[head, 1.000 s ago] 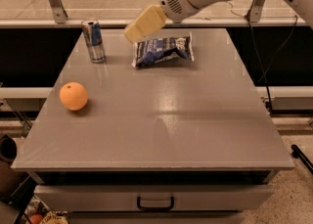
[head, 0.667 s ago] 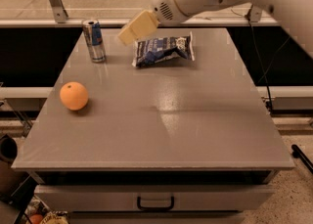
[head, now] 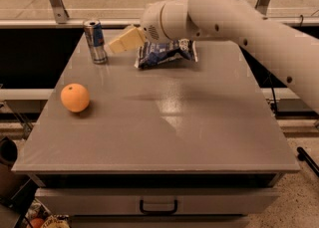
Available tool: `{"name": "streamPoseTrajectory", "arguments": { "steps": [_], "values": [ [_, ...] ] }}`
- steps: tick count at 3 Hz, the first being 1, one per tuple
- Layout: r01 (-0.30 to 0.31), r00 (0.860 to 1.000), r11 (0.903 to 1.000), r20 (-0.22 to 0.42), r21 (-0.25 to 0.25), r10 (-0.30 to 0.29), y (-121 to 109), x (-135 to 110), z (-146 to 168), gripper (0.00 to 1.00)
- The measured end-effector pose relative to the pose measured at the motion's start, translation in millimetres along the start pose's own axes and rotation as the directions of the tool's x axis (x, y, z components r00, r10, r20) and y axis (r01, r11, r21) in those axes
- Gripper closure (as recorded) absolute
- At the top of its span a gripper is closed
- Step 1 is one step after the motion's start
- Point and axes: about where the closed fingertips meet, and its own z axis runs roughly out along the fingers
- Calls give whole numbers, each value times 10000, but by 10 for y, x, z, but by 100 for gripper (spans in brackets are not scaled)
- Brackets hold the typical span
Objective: Knock redbull can over
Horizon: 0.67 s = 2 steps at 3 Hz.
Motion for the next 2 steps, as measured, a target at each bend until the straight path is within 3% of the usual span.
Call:
{"name": "streamPoseTrajectory", "arguments": {
  "steps": [2],
  "values": [
    [-292,9918,9992,1236,-286,325,-38,94,642,0]
  ]
}}
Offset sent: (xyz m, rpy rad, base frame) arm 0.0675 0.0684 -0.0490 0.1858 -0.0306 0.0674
